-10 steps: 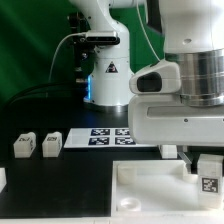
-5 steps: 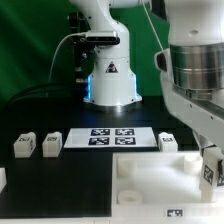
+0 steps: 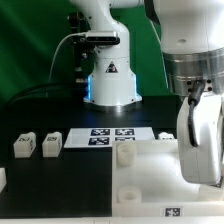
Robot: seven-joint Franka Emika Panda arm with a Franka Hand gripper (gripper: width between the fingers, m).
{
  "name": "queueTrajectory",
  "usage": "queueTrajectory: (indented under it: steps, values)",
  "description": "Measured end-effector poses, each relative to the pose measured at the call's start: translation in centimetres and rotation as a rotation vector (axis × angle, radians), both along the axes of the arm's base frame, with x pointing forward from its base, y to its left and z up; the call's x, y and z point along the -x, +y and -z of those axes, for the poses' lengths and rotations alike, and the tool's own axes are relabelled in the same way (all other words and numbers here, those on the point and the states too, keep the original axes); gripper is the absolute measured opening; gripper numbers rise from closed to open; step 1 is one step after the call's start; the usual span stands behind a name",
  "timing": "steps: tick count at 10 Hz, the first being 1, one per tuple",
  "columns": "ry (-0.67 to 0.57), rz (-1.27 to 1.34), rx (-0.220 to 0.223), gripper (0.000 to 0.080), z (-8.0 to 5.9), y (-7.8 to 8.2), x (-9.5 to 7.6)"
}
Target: Assemble one leg
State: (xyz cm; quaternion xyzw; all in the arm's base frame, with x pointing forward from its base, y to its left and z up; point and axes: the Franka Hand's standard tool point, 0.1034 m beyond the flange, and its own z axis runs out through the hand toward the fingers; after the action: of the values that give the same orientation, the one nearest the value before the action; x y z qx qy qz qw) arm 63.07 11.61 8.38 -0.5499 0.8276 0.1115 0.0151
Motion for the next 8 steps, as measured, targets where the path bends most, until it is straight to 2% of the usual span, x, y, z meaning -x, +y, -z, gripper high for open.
queueTrajectory:
  steps: [1,2,3,4,5,8]
  values:
    - [-0.004,-0.021,-0.002,0.0292,0.0,0.0,0.0]
    - [-0.003,-0.021,-0.002,0.0474,0.0,0.1,0.0]
    - [-0.004,-0.032,-0.003,0.0589,0.1,0.1,0.1]
    - [-0.02,-0.184,0.0,0.0589,0.5,-0.1,0.5]
    - [-0.008,-0.273,-0.005,0.0639,0.7,0.2,1.1]
    - [-0.074,-0.671,-0.043,0.0646,0.6,0.4,1.2]
